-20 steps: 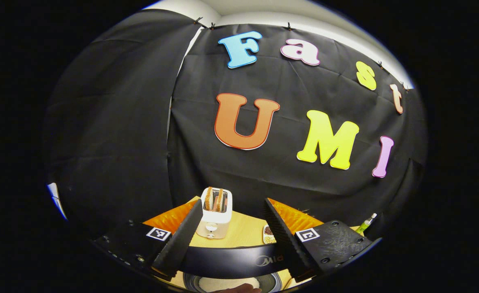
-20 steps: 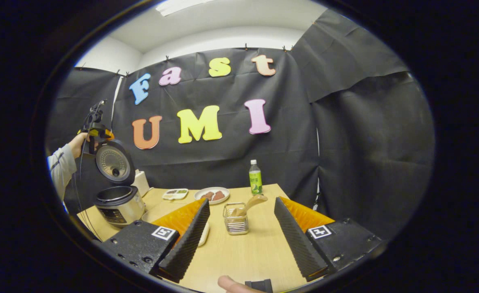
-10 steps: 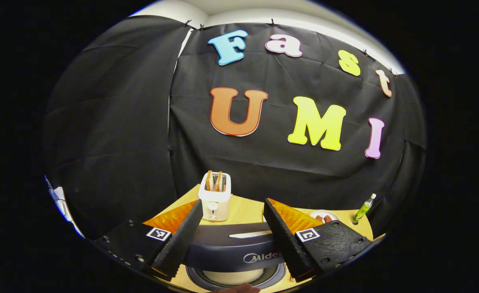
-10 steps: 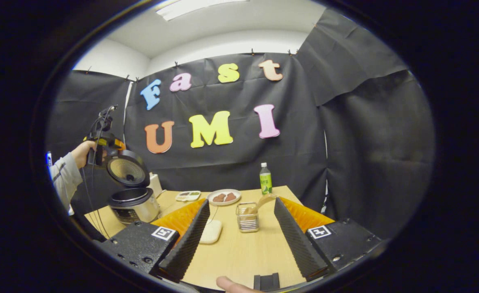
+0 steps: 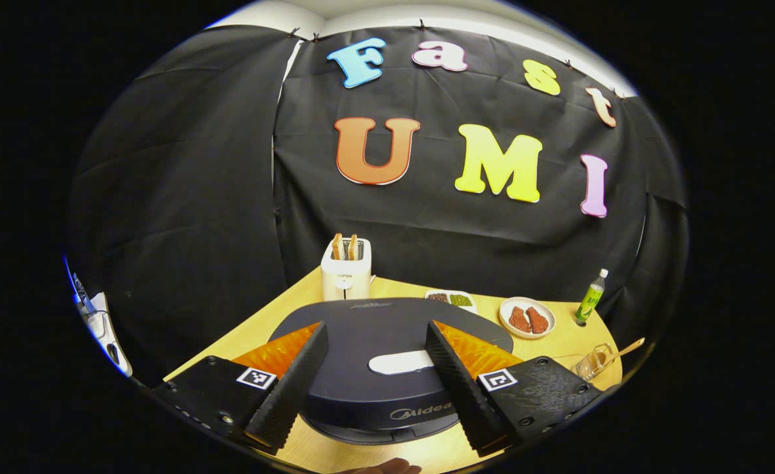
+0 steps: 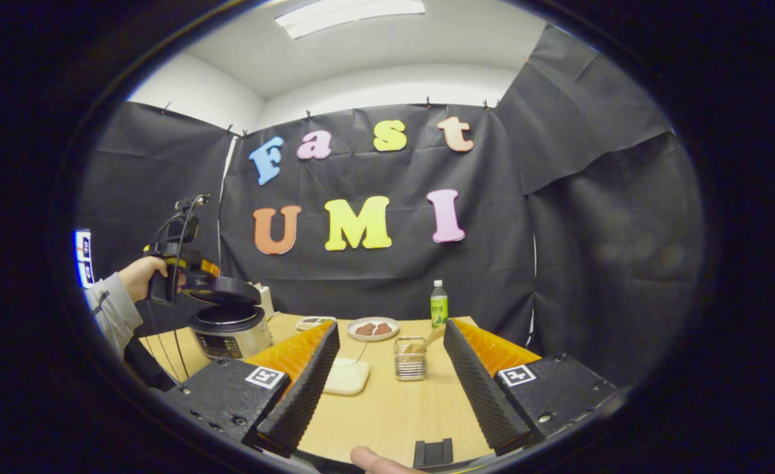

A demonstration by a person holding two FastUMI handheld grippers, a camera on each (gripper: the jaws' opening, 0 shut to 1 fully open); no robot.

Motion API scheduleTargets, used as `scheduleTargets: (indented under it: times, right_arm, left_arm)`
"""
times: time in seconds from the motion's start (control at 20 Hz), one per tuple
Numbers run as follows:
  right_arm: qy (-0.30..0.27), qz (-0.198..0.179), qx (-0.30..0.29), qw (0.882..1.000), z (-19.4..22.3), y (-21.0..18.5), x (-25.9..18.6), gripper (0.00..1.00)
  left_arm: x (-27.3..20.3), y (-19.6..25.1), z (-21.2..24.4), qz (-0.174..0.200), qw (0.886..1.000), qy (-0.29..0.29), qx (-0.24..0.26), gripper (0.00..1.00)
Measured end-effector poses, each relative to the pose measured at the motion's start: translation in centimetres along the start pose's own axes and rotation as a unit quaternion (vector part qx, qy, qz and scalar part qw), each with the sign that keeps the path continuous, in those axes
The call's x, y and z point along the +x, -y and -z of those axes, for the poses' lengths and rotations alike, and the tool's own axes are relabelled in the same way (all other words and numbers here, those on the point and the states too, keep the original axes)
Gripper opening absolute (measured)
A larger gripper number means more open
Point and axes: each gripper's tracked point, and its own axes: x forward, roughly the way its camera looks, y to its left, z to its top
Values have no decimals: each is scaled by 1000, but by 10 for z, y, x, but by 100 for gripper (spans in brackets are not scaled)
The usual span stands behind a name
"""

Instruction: Close the left gripper, press the button to open the rice cooker; take a wooden spoon from the chopstick holder with the right hand, scoop a spoonful of rice and pour it into the rice cooker, then put the wooden spoon back into the chopstick holder.

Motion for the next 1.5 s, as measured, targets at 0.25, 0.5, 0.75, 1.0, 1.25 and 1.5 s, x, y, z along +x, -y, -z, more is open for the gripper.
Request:
scheduleTargets:
  times: [0.25, 0.5, 0.75, 1.0, 1.25, 1.5]
  right_arm:
    - [-11, -1, -6, 1000, 6, -8, -1, 99]
    - [-31, 23, 3, 999, 16, 1, 4, 100]
    - [-35, 17, -4, 999, 15, -10, 7, 99]
    - [-40, 7, -12, 999, 18, -24, 12, 100]
    - [-50, 0, -17, 999, 24, -32, 17, 100]
    - [-47, -7, -37, 998, 13, -40, 31, 99]
  left_arm:
    - [-1, -1, 25, -12, 1000, 8, 13, 97]
    - [4, 1, 57, -32, 999, 4, 34, 97]
    - [-2, -1, 58, -42, 999, 15, 16, 98]
    - [1, 2, 52, -42, 994, 97, 29, 99]
    - [10, 4, 58, -33, 989, 141, 28, 87]
    - [2, 7, 53, -51, 989, 135, 38, 97]
